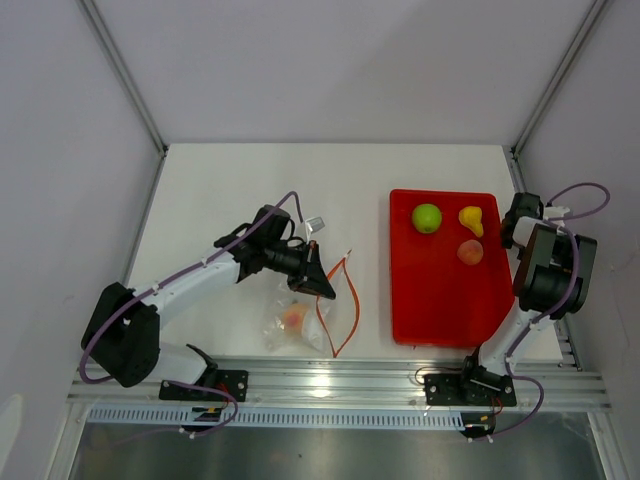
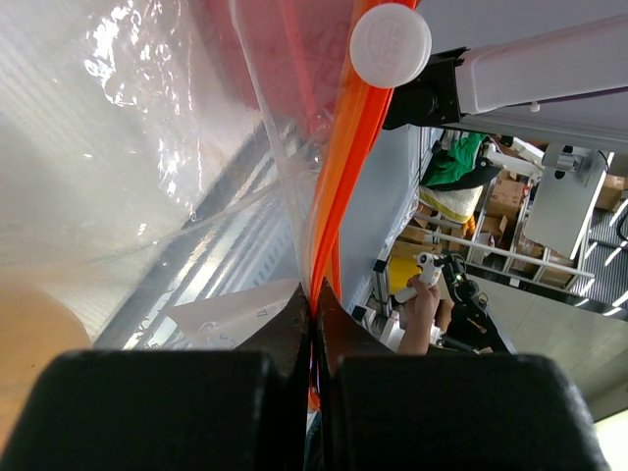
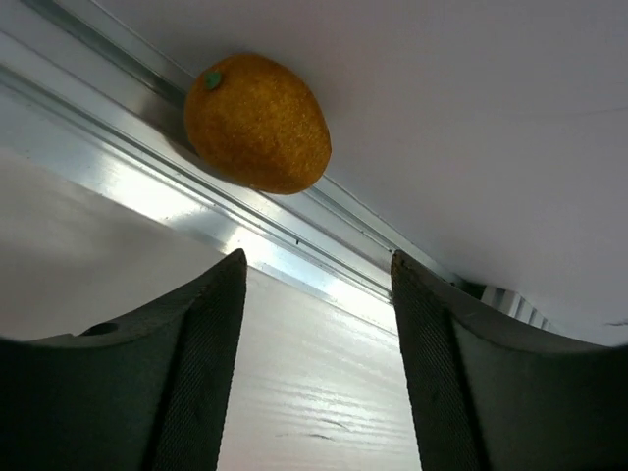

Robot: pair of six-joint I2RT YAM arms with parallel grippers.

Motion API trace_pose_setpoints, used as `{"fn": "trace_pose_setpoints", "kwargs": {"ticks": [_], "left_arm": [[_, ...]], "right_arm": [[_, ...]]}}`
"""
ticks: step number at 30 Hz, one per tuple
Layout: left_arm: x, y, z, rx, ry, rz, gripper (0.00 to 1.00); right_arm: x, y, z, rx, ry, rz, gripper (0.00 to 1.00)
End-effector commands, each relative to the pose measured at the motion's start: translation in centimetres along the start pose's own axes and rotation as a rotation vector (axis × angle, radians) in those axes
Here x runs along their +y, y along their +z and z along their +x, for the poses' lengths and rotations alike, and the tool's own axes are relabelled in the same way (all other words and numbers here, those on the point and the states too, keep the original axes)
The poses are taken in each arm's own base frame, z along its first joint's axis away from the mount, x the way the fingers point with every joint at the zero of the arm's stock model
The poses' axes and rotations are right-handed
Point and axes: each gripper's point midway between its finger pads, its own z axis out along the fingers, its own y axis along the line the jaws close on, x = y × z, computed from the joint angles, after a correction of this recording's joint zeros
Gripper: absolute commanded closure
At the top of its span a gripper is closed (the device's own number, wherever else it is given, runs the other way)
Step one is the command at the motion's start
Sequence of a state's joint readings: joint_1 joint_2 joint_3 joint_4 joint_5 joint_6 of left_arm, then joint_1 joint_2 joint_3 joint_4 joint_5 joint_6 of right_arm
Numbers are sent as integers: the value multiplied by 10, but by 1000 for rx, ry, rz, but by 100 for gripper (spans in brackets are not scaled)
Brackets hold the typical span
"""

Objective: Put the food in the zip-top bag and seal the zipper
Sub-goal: Pick up the fake vegetable at the center of the board.

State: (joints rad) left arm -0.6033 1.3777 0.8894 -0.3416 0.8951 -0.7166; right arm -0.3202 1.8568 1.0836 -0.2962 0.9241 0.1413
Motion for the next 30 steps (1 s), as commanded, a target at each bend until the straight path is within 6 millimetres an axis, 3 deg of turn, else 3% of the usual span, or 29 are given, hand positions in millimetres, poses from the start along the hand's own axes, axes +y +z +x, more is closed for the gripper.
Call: {"fn": "trace_pose_setpoints", "kwargs": {"ticks": [1, 5, 9, 11, 22, 30], "left_arm": [[-16, -4, -3, -7, 46, 44, 99], [-14, -2, -4, 4, 44, 38, 100], [-12, 0, -7, 9, 36, 30, 99], [-14, 1, -9, 12, 36, 37, 100], [-9, 6, -12, 25, 31, 27, 99], [-6, 8, -14, 40, 26, 17, 98]], "right_arm": [[6, 9, -17, -30, 27, -10, 36], [13, 24, -14, 9, 20, -24, 35], [23, 26, -19, -5, 27, -74, 34], [26, 30, -20, -7, 17, -71, 28], [33, 50, -21, 10, -7, -95, 16], [38, 59, -21, 21, -24, -91, 14]]}}
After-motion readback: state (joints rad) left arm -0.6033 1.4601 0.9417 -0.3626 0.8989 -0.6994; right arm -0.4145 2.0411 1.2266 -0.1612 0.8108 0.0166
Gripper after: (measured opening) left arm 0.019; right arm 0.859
